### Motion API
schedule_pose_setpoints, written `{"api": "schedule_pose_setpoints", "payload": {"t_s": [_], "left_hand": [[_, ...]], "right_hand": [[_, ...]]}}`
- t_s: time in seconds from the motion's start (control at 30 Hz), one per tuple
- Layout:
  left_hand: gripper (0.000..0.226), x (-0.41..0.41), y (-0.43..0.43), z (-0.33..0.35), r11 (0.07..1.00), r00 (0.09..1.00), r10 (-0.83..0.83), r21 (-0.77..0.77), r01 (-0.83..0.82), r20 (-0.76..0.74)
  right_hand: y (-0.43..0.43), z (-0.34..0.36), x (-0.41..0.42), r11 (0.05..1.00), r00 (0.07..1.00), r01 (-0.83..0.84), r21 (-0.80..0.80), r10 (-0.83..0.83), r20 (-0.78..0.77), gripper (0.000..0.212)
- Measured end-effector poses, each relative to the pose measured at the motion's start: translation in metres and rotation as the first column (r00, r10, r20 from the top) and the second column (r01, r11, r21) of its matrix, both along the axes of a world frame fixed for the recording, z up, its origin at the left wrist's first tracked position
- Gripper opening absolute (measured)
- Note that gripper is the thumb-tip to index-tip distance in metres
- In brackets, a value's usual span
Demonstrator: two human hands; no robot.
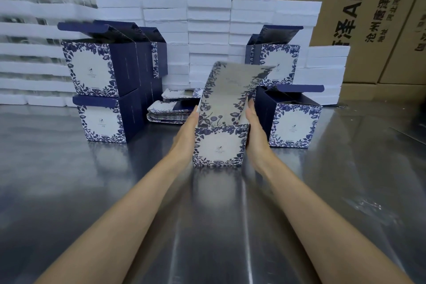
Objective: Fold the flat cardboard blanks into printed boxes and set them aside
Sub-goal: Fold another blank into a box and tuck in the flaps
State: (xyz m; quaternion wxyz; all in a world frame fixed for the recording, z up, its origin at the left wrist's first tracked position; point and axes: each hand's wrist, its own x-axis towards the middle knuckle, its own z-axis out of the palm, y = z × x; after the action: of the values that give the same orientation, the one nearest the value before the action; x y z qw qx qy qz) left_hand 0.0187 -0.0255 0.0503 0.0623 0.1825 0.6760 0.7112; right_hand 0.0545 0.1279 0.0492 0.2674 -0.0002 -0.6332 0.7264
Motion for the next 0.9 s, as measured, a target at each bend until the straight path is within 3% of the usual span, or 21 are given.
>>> {"api": "schedule_pose_setpoints", "payload": {"t_s": [0.1,0.17,0.3,0.43,0.57,0.67,0.77,0.9], "left_hand": [[0.090,0.003,0.003,-0.004,0.992,0.999,-0.013,0.128,0.007,0.044],[0.095,0.005,0.003,-0.007,0.984,0.997,0.072,0.164,-0.072,0.006],[0.070,0.000,-0.006,-0.004,0.923,0.950,0.304,0.270,-0.276,-0.071],[0.078,-0.005,-0.011,0.003,0.861,0.909,0.408,0.367,-0.352,-0.084],[0.082,-0.006,-0.008,0.009,0.858,0.942,0.329,0.436,-0.270,-0.064],[0.062,0.001,-0.010,0.008,0.929,0.917,0.310,0.287,-0.235,-0.251],[0.053,0.005,-0.012,0.002,0.963,0.865,0.268,0.126,-0.236,-0.425],[0.052,0.004,-0.014,0.001,0.980,0.859,0.201,0.091,-0.179,-0.470]], "right_hand": [[-0.004,-0.008,0.001,0.991,1.000,0.019,-0.131,-0.019,0.004,0.067],[-0.005,-0.012,0.004,0.976,0.997,0.065,-0.206,-0.070,-0.017,0.072],[0.005,-0.001,0.009,0.905,0.992,0.058,-0.422,-0.101,-0.079,0.033],[0.013,0.013,0.018,0.816,0.982,0.014,-0.578,-0.119,-0.144,0.031],[0.008,0.015,0.020,0.854,0.988,-0.026,-0.520,-0.057,-0.144,0.033],[0.005,0.019,0.020,0.895,0.981,-0.023,-0.446,-0.065,-0.181,0.043],[0.006,0.018,0.021,0.967,0.969,0.091,-0.236,-0.140,-0.201,0.045],[0.007,0.024,0.028,0.981,0.951,0.159,-0.113,-0.182,-0.250,0.045]]}}
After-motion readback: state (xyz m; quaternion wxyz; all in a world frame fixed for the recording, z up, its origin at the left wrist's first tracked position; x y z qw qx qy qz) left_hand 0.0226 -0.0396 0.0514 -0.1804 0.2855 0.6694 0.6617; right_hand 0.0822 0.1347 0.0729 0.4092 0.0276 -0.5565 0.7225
